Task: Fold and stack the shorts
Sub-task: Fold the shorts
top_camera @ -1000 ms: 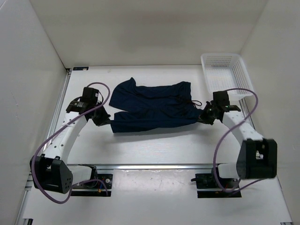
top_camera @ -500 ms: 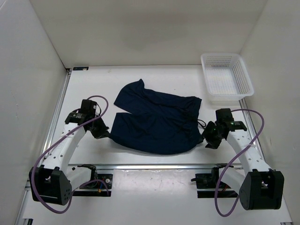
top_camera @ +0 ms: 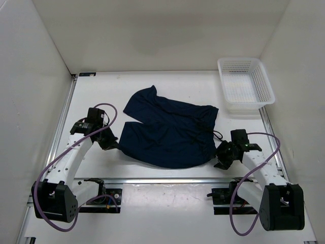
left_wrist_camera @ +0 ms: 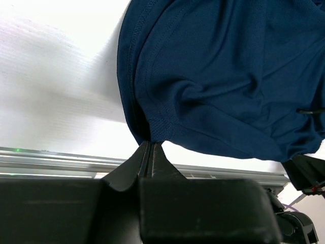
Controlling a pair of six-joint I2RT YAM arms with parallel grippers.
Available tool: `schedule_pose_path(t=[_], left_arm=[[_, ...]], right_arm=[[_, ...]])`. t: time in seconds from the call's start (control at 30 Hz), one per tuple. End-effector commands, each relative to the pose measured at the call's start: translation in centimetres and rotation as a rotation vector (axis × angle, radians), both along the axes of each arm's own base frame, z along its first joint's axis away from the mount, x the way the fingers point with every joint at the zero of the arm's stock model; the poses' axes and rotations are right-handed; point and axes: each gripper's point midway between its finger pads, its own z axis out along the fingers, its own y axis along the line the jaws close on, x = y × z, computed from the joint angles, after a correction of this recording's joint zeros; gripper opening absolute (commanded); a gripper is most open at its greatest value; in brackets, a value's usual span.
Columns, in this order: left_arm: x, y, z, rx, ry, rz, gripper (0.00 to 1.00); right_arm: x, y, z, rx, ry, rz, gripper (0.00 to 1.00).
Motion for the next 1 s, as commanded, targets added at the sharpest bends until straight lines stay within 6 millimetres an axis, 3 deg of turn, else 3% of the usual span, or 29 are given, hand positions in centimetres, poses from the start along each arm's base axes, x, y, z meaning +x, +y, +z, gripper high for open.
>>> schedule_pose_path(t=[0.0, 0.07, 0.13, 0.2, 0.3, 0.33, 0.37, 0.43, 0.47, 0.57, 0.6, 0.67, 0.7, 0.73, 0.77, 0.8, 0.83, 0.87, 0.9, 0.93, 0.97], left_arm=[[1.3, 0.1, 1.5, 0.004, -0.066, 0.002, 0.1], [1.3, 0.1, 1.5, 0.004, -0.066, 0.002, 0.1], [1.6, 0.1, 2.0, 0.003, -0.078, 0.002, 0.1], [1.9, 0.3, 2.7, 0.017, -0.094, 0.0, 0.1], [2.6, 0.9, 3.8, 0.051, -0.115, 0.017, 0.1], [3.2, 0.9, 5.3, 0.05, -0.153, 0.01, 0.1], [3.9, 1.0, 5.9, 0.058, -0.163, 0.015, 0.1], [5.7, 1.0, 7.9, 0.066, -0.203, 0.012, 0.1], [6.6, 1.3, 8.5, 0.078, -0.217, 0.018, 0.1], [9.7, 1.3, 10.6, 0.098, -0.248, 0.02, 0.1], [10.7, 1.5, 11.1, 0.098, -0.257, 0.03, 0.1], [13.7, 1.4, 12.6, 0.108, -0.288, 0.027, 0.1], [14.9, 1.5, 13.1, 0.12, -0.299, 0.036, 0.1], [16.5, 1.7, 12.2, 0.124, -0.272, 0.043, 0.1], [18.3, 1.8, 14.2, 0.135, -0.329, 0.047, 0.1], [19.6, 2.3, 14.5, 0.146, -0.337, 0.063, 0.1], [22.0, 2.1, 14.6, 0.145, -0.347, 0.064, 0.1], [23.3, 2.0, 14.7, 0.15, -0.357, 0.056, 0.1], [24.4, 2.4, 14.4, 0.154, -0.341, 0.065, 0.1], [27.2, 2.2, 14.2, 0.159, -0.359, 0.055, 0.1], [28.7, 2.1, 14.0, 0.166, -0.372, 0.043, 0.1]], right_arm=[[3.5, 0.8, 0.9, 0.057, -0.153, -0.05, 0.52], [4.4, -0.1, 0.6, 0.008, -0.199, -0.065, 0.46], [5.3, -0.8, 1.1, -0.035, -0.241, -0.073, 0.17], [5.1, -1.4, 1.6, -0.075, -0.234, -0.07, 0.0], [5.8, -1.9, 4.1, -0.106, -0.294, -0.061, 0.0], [5.2, -2.3, 4.4, -0.126, -0.277, -0.057, 0.0], [5.7, -2.2, 5.9, -0.124, -0.307, -0.059, 0.0], [5.4, -2.6, 7.0, -0.143, -0.311, -0.055, 0.0], [6.1, -2.7, 8.6, -0.148, -0.353, -0.064, 0.0], [6.6, -2.9, 9.9, -0.16, -0.339, -0.069, 0.0], [7.3, -2.8, 11.4, -0.158, -0.359, -0.07, 0.0], [8.1, -3.0, 11.7, -0.172, -0.326, -0.073, 0.0], [8.7, -2.9, 12.2, -0.172, -0.329, -0.073, 0.0], [9.9, -3.1, 13.7, -0.181, -0.363, -0.083, 0.0], [10.9, -3.3, 13.4, -0.201, -0.343, -0.09, 0.0], [11.6, -3.3, 13.7, -0.201, -0.341, -0.09, 0.0], [12.8, -3.5, 13.2, -0.221, -0.321, -0.086, 0.0], [14.6, -3.6, 14.9, -0.227, -0.366, -0.098, 0.0], [15.6, -3.7, 15.1, -0.236, -0.371, -0.104, 0.0], [17.1, -3.8, 14.3, -0.249, -0.349, -0.106, 0.0], [18.6, -3.3, 15.6, -0.244, -0.379, -0.102, 0.0]])
